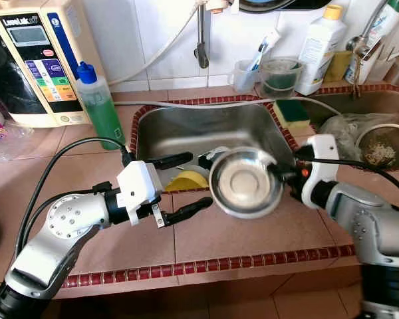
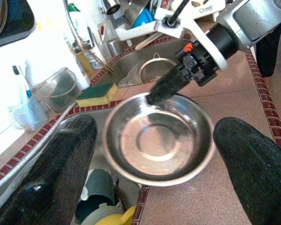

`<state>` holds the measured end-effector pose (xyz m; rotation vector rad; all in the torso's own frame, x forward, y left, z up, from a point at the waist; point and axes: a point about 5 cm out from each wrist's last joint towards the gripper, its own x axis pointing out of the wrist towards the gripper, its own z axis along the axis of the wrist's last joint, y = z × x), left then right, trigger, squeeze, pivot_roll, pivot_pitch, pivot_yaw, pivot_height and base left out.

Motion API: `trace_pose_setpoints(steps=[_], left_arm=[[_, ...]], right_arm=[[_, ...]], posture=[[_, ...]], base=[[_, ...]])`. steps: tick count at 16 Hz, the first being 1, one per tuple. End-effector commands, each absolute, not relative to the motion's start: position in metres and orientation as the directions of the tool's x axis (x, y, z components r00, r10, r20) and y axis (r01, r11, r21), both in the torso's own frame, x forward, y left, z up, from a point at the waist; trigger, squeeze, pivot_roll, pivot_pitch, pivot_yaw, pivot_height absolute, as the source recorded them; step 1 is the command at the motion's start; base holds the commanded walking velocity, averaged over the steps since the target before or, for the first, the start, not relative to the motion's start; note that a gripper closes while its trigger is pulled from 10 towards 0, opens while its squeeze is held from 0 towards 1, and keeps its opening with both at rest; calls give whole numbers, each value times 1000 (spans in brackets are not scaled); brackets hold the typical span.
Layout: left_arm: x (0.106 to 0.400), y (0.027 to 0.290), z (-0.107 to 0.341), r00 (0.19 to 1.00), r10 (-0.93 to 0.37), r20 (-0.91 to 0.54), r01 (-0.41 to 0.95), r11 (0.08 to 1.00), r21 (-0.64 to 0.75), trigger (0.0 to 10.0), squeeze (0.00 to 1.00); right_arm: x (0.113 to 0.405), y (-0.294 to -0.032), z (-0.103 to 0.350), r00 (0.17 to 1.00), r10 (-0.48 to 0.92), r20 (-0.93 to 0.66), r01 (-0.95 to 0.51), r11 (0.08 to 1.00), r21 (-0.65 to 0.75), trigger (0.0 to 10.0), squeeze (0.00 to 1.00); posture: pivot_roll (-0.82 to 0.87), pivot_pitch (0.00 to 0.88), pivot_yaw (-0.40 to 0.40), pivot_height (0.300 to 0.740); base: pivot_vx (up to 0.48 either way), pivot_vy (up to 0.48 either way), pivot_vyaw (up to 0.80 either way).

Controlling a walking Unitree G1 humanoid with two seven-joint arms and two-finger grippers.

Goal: Kitchen organization

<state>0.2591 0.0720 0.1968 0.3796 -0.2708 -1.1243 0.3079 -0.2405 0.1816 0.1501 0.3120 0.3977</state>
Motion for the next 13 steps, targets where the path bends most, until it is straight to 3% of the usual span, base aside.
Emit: trace_pose_setpoints(steps=[1, 4, 10, 11, 12, 13], left_arm=[[260, 71, 198, 404, -915, 14, 820, 369, 437, 10000, 0], [260, 71, 198, 411, -912, 20, 816, 377, 438, 10000, 0], [260, 72, 199, 426, -904, 28, 810, 395, 434, 10000, 0], [261, 72, 199, 434, -900, 34, 813, 408, 416, 10000, 0], [262, 72, 200, 446, -894, 37, 809, 421, 410, 10000, 0], [265, 71, 200, 473, -880, 38, 800, 448, 400, 10000, 0]], right_arm=[[310, -239, 196, 901, 400, -170, -364, 908, 209, 0, 0], [313, -232, 202, 917, 398, -38, -371, 882, 292, 0, 0], [320, -237, 205, 944, 327, 39, -323, 894, 311, 0, 0], [322, -242, 212, 948, 306, 83, -316, 901, 297, 3961, 0], [323, -244, 213, 949, 298, 97, -314, 906, 283, 10000, 0], [325, -245, 214, 952, 287, 107, -306, 908, 286, 10000, 0]], posture=[[-245, 101, 41, 740], [-235, 97, 37, 740], [-226, 92, 34, 740], [-224, 88, 32, 740], [-224, 85, 32, 740], [-223, 84, 32, 740]], base=[[0, 0, 0], [0, 0, 0], [0, 0, 0], [0, 0, 0], [0, 0, 0], [0, 0, 0]])
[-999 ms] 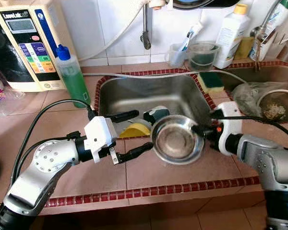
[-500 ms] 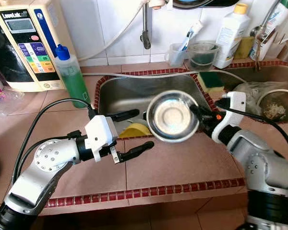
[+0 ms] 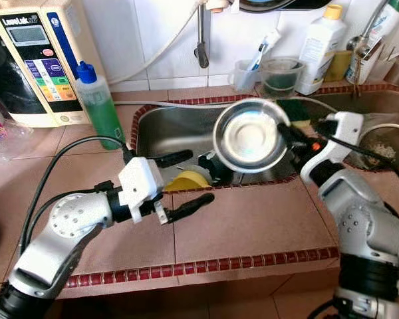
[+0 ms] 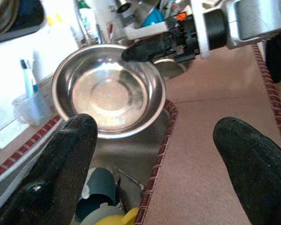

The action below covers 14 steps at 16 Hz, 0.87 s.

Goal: Kitchen organization

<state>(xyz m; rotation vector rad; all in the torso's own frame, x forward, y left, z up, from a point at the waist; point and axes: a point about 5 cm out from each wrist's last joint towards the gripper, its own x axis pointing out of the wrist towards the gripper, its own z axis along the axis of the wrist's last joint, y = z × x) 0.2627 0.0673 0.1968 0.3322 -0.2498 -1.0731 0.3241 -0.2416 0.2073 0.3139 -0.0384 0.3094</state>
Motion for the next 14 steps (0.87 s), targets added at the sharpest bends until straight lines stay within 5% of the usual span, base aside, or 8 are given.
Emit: trace_pose_setpoints(steps=[1, 4, 14], left_arm=[[268, 69, 201, 504, -863, 36, 792, 478, 380, 10000, 0], [275, 62, 204, 583, -811, 45, 759, 564, 327, 10000, 0], [261, 42, 198, 652, -758, 9, 740, 639, 212, 10000, 0]], right_arm=[[326, -246, 214, 955, 274, 111, -294, 914, 279, 10000, 0], [332, -250, 211, 959, 257, 117, -279, 928, 247, 10000, 0], [360, -247, 215, 970, 192, 152, -223, 947, 230, 10000, 0]], posture=[[-222, 84, 33, 740], [-211, 95, 35, 740], [-162, 221, 66, 740]], base=[[0, 0, 0], [0, 0, 0], [0, 0, 0]])
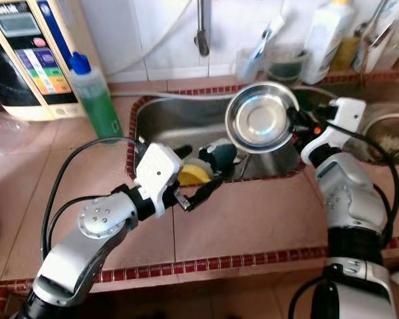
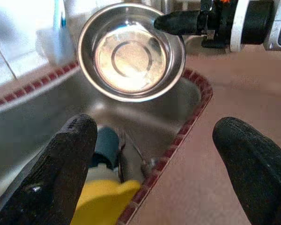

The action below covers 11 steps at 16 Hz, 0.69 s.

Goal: Kitchen organization

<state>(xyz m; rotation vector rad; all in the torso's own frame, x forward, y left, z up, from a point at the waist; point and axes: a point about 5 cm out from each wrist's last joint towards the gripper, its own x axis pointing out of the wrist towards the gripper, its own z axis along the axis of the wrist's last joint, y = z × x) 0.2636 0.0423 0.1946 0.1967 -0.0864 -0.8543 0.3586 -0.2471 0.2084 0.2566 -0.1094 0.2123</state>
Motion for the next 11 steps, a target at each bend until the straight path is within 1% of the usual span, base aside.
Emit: trace_pose_setpoints(steps=[1, 4, 8, 9, 10, 11], left_arm=[[256, 40, 199, 646, -763, 6, 748, 635, 193, 10000, 0], [247, 39, 199, 637, -770, -15, 761, 627, 166, 10000, 0], [243, 39, 201, 649, -760, -35, 755, 639, 144, 10000, 0], [242, 40, 202, 656, -754, -37, 750, 646, 140, 10000, 0], [242, 41, 202, 659, -751, -37, 748, 649, 137, 10000, 0], [242, 41, 202, 661, -749, -37, 746, 652, 135, 10000, 0]], right_arm=[[364, -244, 214, 970, 196, 145, -226, 946, 231, 10000, 0], [371, -236, 211, 965, 229, 125, -254, 936, 246, 10000, 0], [379, -232, 208, 966, 244, 88, -259, 930, 262, 10000, 0], [382, -231, 208, 967, 243, 81, -256, 924, 284, 10000, 863], [383, -231, 209, 965, 248, 85, -262, 920, 291, 10000, 1000], [384, -231, 210, 965, 246, 86, -261, 921, 290, 10000, 1000]], posture=[[-145, 268, 85, 740], [-124, 316, 101, 740], [-106, 332, 103, 740], [-101, 332, 101, 740], [-100, 331, 99, 740], [-98, 332, 96, 740]], base=[[0, 0, 0], [0, 0, 0], [0, 0, 0], [0, 0, 0], [0, 0, 0], [0, 0, 0]])
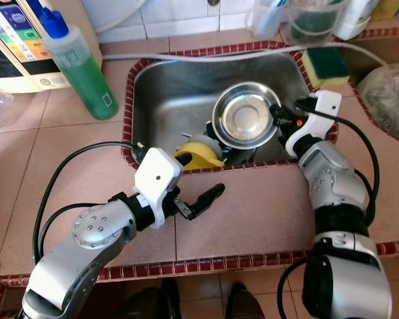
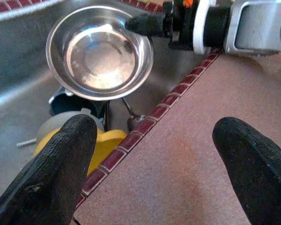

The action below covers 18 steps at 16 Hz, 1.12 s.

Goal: Kitchen organization

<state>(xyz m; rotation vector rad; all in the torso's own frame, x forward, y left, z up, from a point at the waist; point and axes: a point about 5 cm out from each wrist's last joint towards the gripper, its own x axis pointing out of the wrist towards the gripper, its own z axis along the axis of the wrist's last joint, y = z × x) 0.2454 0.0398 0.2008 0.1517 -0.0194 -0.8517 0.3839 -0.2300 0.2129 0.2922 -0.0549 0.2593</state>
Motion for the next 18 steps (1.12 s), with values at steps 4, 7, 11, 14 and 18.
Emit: trace_pose_setpoints(steps=[4, 7, 11, 14, 18], left_arm=[[244, 44, 204, 682, -731, -35, 728, 673, 130, 10000, 0], [250, 50, 205, 720, -693, -33, 691, 713, 119, 10000, 0], [268, 72, 212, 805, -592, 32, 592, 806, 33, 10000, 0], [285, 92, 205, 884, -466, 40, 466, 885, 14, 10000, 0], [298, 119, 194, 933, -355, 61, 358, 932, -61, 10000, 0]], right_arm=[[387, -228, 213, 960, 259, 104, -279, 913, 298, 10000, 1000], [388, -225, 217, 952, 275, 137, -304, 905, 298, 10000, 1000], [385, -214, 222, 931, 304, 204, -355, 883, 307, 10000, 1000], [378, -202, 224, 910, 331, 249, -396, 872, 290, 10000, 1000], [371, -177, 221, 892, 341, 296, -429, 846, 316, 10000, 1000]], posture=[[-92, 323, 89, 740], [-89, 313, 86, 740], [-91, 275, 76, 740], [-107, 241, 73, 740], [-103, 221, 58, 740]], base=[[0, 0, 0], [0, 0, 0], [0, 0, 0], [0, 0, 0], [0, 0, 0]])
